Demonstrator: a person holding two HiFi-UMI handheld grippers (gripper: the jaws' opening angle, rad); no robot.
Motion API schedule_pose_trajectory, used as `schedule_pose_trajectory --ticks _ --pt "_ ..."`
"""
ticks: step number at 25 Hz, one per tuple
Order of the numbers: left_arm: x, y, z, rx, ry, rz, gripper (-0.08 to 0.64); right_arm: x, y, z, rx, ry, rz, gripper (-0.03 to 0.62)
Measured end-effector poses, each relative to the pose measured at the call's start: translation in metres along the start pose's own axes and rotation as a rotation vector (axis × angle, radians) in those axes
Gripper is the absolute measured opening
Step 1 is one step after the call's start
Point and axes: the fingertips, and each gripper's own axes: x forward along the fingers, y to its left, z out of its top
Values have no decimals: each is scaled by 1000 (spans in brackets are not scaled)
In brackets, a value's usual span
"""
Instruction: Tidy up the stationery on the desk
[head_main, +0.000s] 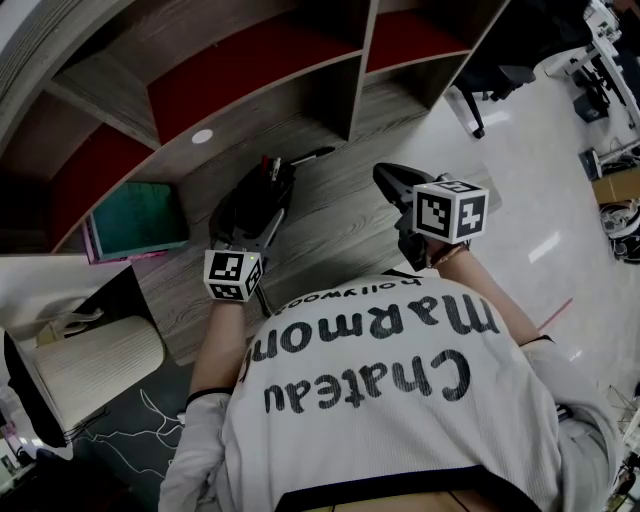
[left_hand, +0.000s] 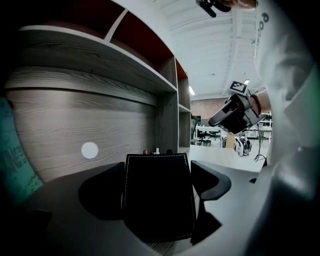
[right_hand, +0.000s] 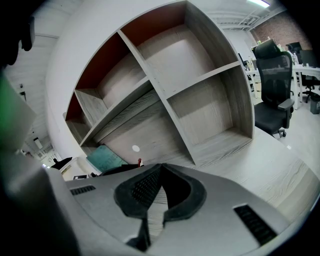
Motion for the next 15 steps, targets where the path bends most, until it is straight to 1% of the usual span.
schedule_pose_trajectory --ticks 15 --pt "-32 -1 -23 -1 54 27 391 13 15 -7 -18 39 51 17"
